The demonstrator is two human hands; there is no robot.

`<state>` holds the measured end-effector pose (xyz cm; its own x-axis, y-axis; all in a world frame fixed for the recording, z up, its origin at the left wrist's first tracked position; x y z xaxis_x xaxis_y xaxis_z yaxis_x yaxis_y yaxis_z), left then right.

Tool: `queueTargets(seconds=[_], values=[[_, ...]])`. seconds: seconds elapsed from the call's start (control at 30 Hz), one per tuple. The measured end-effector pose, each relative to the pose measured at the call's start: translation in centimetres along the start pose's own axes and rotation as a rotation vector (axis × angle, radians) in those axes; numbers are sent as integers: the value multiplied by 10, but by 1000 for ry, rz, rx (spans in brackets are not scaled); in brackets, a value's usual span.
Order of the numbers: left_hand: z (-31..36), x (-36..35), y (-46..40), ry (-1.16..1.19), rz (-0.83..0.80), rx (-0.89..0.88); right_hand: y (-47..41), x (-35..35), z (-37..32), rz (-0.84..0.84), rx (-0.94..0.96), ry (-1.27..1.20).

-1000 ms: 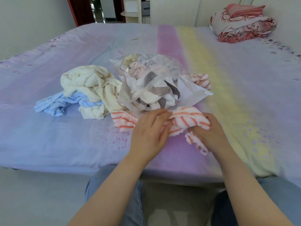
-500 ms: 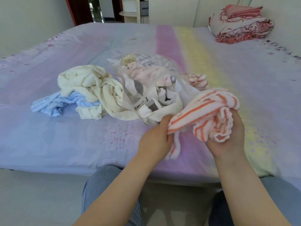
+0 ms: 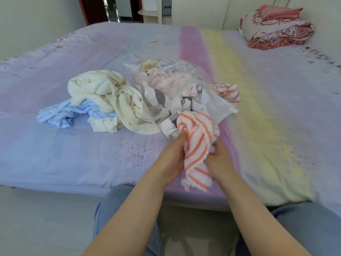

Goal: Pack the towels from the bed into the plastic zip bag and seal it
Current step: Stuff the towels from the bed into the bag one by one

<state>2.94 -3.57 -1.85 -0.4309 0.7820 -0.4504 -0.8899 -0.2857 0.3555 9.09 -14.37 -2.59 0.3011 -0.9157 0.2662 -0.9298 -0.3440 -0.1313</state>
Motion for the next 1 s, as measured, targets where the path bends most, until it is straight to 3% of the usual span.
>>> queueTargets(seconds=[0.13, 0.17, 0.23, 0.3, 0.4, 0.5, 0.6, 0.7, 0.8, 0.87, 1.0], values=[[-2, 41, 2, -420, 426, -265, -41, 2, -21, 254, 177, 73], [-4, 51, 1, -494, 488, -286, -52, -3, -22, 214, 205, 194], [-8, 61, -6, -638, 508, -257, -67, -22, -18, -38, 235, 561], [-5, 62, -17, -797, 513, -248, -73, -34, -11, -248, 197, 780], [5, 60, -33, -930, 566, -258, -65, -29, -13, -140, 225, 902], [4, 58, -40, -995, 594, -308, -54, -27, -19, -34, 274, 995], [6, 53, -36, -1003, 622, -399, -56, -39, -28, -179, 223, 836], [12, 55, -30, -954, 628, -437, -78, -59, -44, -263, 306, 832], [22, 49, -18, -912, 606, -468, -118, -89, -48, -344, 235, 890], [29, 43, -7, -840, 576, -496, -145, -113, -42, -335, 183, 986], [37, 42, 16, -792, 590, -531, -169, -135, -51, -330, 255, 1058]])
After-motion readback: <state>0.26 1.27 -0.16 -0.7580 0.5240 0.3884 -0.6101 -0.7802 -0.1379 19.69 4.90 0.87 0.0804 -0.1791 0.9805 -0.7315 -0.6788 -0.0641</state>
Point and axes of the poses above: each hand's wrist, its own y-axis away from the middle knuckle, its own x-axis out of the back of the hand, z = x × y, the point moved 3 cm from there along -y, towards the middle knuckle, and after that the axes turned 6 degrees about z, right-handed, at the moved point
